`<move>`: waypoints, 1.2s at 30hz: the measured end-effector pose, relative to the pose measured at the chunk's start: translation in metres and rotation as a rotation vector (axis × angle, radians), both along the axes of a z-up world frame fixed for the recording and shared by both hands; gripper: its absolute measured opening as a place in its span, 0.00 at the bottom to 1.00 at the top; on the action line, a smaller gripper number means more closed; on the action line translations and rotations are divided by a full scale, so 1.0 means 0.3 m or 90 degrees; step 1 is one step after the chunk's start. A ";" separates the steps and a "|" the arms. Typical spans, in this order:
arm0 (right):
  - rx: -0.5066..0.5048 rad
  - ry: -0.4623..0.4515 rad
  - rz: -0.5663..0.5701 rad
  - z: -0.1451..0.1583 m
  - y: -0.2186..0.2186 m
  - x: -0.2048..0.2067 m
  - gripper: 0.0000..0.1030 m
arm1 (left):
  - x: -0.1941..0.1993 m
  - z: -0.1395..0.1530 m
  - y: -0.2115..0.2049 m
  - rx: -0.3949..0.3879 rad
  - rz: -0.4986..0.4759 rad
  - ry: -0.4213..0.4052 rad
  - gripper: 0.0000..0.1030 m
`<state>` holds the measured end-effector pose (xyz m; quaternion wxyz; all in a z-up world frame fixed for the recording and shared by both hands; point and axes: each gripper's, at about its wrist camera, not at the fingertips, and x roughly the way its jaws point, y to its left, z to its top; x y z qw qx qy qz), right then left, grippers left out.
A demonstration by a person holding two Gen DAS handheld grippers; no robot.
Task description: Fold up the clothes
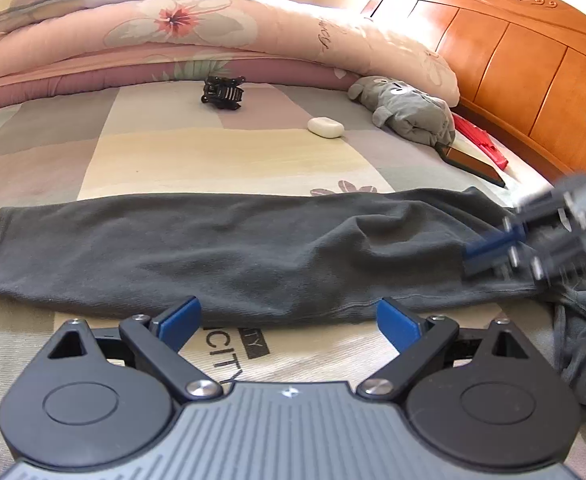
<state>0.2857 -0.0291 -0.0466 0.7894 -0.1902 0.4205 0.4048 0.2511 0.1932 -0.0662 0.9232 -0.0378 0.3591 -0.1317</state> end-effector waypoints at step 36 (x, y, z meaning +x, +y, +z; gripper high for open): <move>0.047 -0.055 -0.145 0.104 -0.715 -0.008 0.27 | 0.141 0.057 -0.451 0.089 -0.066 0.041 0.92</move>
